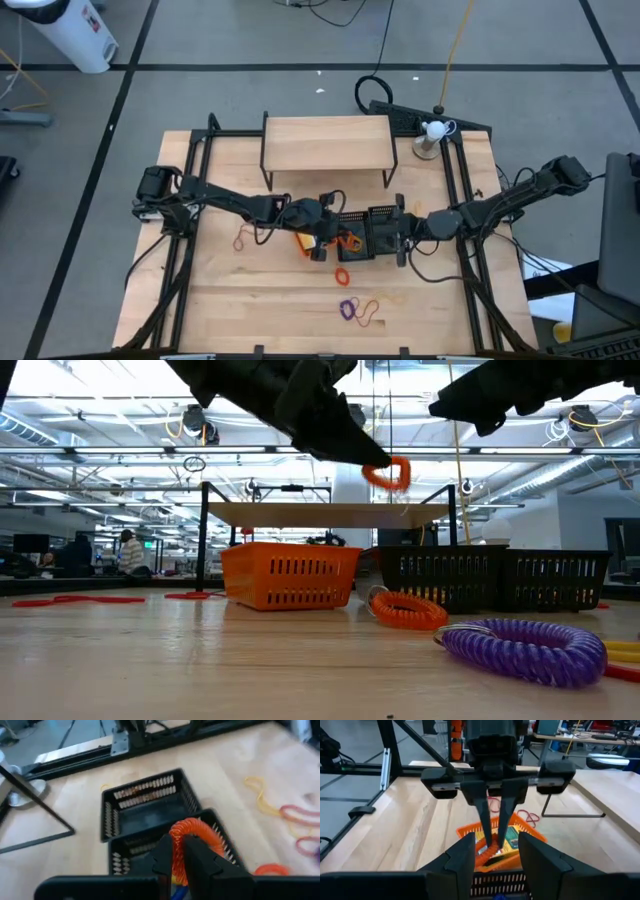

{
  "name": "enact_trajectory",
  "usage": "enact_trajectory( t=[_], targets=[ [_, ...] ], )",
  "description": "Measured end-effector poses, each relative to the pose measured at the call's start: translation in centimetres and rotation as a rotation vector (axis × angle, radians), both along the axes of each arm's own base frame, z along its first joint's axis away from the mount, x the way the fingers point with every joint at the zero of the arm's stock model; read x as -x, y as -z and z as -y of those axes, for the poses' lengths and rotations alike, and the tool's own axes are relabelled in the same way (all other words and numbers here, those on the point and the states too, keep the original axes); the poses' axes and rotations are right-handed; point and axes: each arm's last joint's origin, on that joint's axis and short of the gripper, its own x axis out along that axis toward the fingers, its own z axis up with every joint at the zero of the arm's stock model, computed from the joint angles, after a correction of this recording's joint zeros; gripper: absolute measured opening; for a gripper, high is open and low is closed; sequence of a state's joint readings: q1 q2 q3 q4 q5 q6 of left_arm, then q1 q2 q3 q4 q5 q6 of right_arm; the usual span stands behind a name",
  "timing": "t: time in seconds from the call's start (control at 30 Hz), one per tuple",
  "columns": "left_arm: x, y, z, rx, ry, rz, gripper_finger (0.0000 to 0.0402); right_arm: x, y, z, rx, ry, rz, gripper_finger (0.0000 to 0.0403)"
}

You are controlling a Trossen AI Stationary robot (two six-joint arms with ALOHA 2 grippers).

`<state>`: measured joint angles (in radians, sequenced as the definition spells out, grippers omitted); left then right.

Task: Pick & Place Office Desk Supplies
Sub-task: Put the orange spring keychain into the left black bin, then adjust the orange bin on the table

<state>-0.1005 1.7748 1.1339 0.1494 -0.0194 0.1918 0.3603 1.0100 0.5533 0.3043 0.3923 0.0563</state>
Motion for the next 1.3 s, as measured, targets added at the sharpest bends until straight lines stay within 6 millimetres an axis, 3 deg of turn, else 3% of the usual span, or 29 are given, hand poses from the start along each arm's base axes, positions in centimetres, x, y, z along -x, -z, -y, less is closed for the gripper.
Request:
enact_trajectory(
  t=[0.13,0.4,0.8,0.97,1.1,1.3],
  targets=[
    [0.0,0.0,-0.3,0.096,0.062,-0.016,0.0036,0.0,0.0,0.0,-0.001,0.0,0.004,0.0139],
    [-0.2,-0.5,-0.2,0.068,0.204,0.051,0.0051,0.0,-0.1,0.0,-0.005,0.0,0.009,0.0139],
    [-0.5,-0.8,-0.7,-0.029,0.049,0.099,0.0204,-0.1,-0.3,0.0,-0.02,0.003,0.026,0.0139],
    [-0.5,-0.9,-0.8,-0.009,-0.001,0.1,0.0247,-0.1,-0.3,0.0,-0.046,0.008,0.027,0.0139],
    [-0.1,-0.1,-0.7,0.052,-0.017,0.0,0.0259,-0.1,-0.3,0.0,-0.049,0.009,0.027,0.0139],
    [1.6,2.2,0.1,0.132,-0.08,-0.295,0.0244,-0.1,-0.2,0.0,-0.061,0.012,0.027,0.0139]
  ],
)
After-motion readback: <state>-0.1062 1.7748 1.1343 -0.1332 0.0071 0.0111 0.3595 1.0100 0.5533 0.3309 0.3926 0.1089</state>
